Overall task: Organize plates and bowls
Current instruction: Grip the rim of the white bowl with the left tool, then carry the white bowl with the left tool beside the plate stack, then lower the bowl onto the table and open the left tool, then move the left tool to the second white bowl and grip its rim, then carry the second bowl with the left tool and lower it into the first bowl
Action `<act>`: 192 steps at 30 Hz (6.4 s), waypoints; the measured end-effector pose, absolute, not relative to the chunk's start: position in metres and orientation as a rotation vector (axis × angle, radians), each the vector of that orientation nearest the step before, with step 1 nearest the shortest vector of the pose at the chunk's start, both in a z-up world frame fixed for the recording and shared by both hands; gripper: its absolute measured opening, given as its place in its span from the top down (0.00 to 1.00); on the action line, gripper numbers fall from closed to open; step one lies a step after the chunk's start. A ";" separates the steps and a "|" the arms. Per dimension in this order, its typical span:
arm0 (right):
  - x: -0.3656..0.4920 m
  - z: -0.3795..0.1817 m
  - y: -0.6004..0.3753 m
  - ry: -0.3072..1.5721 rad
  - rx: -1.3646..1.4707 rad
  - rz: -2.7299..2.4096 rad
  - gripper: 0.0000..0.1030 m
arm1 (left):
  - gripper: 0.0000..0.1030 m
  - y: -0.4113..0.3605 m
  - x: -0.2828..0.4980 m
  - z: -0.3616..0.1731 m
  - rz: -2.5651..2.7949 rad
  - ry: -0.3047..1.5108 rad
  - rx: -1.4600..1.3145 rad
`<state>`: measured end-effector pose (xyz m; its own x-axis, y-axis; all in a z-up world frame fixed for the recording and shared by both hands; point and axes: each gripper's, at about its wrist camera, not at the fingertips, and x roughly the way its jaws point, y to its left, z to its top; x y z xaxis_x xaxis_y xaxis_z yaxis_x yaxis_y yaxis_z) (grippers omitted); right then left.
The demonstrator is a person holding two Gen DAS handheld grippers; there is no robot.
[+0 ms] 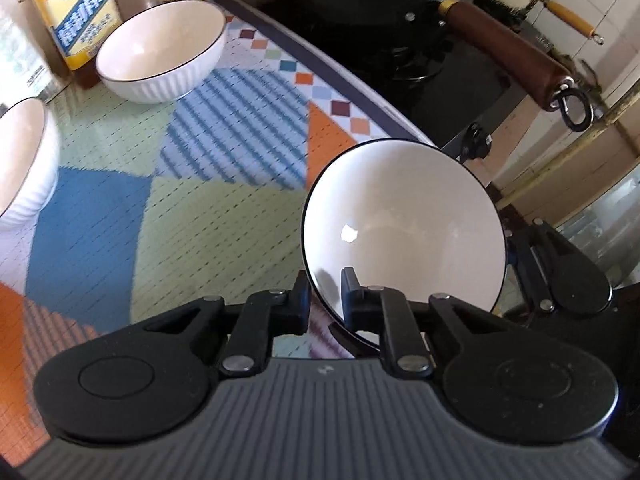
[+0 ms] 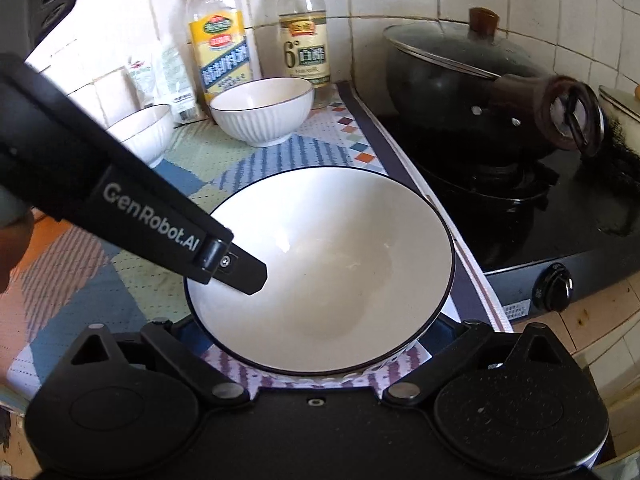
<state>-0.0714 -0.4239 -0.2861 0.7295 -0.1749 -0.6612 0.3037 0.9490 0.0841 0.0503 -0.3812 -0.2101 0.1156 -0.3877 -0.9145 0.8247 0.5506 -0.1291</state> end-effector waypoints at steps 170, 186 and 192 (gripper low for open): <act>0.009 -0.232 -0.229 0.701 0.693 -0.282 0.79 | 0.87 -0.092 0.152 -0.140 -0.810 1.203 0.385; 0.040 -0.240 -0.200 0.776 0.446 -0.298 0.79 | 0.86 -0.081 0.186 -0.175 -0.759 1.421 0.278; 0.056 -0.241 -0.184 0.829 0.271 -0.309 0.79 | 0.85 -0.084 0.195 -0.184 -0.734 1.485 0.259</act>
